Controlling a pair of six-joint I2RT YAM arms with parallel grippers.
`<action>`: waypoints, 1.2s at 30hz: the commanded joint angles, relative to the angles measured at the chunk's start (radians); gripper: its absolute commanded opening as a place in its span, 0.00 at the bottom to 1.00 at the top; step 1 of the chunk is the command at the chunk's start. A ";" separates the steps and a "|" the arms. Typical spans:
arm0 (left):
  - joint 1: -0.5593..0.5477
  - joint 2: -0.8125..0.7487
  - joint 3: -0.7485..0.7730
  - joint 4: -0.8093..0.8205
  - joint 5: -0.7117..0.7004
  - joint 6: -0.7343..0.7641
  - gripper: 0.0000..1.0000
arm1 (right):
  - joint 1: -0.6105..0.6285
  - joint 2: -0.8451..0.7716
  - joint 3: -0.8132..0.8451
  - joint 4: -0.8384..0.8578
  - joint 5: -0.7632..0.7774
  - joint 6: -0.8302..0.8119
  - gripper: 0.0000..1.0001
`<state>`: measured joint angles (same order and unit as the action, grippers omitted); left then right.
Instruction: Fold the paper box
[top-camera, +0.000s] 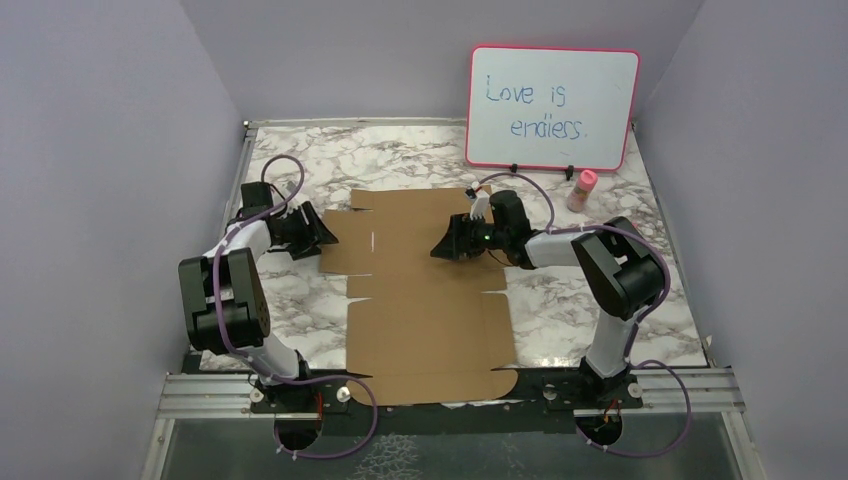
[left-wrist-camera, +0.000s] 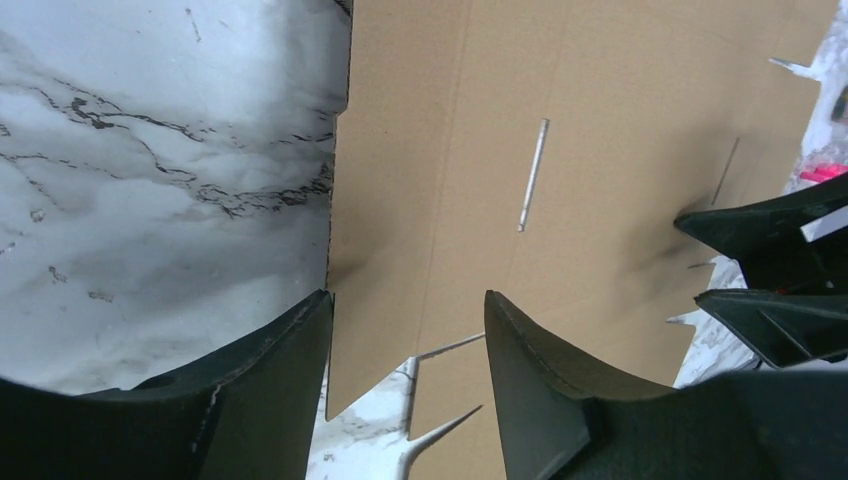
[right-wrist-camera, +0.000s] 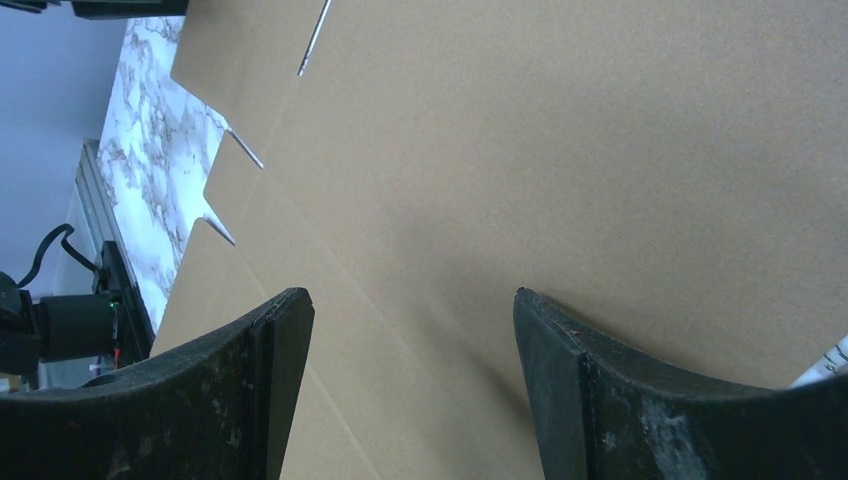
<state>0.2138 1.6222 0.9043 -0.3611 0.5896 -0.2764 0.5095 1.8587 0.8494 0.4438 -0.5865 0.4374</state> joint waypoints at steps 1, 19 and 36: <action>-0.008 -0.092 -0.017 0.002 0.054 -0.029 0.57 | 0.002 0.032 -0.005 0.019 0.007 0.003 0.78; -0.207 -0.181 0.048 -0.130 -0.357 -0.011 0.38 | 0.001 0.034 -0.007 0.027 0.005 0.012 0.78; -0.550 -0.081 0.199 -0.309 -0.970 -0.003 0.18 | 0.001 0.039 -0.007 0.027 0.016 0.012 0.78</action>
<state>-0.2687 1.4883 1.0561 -0.5991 -0.1600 -0.2863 0.5095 1.8690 0.8494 0.4706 -0.5865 0.4488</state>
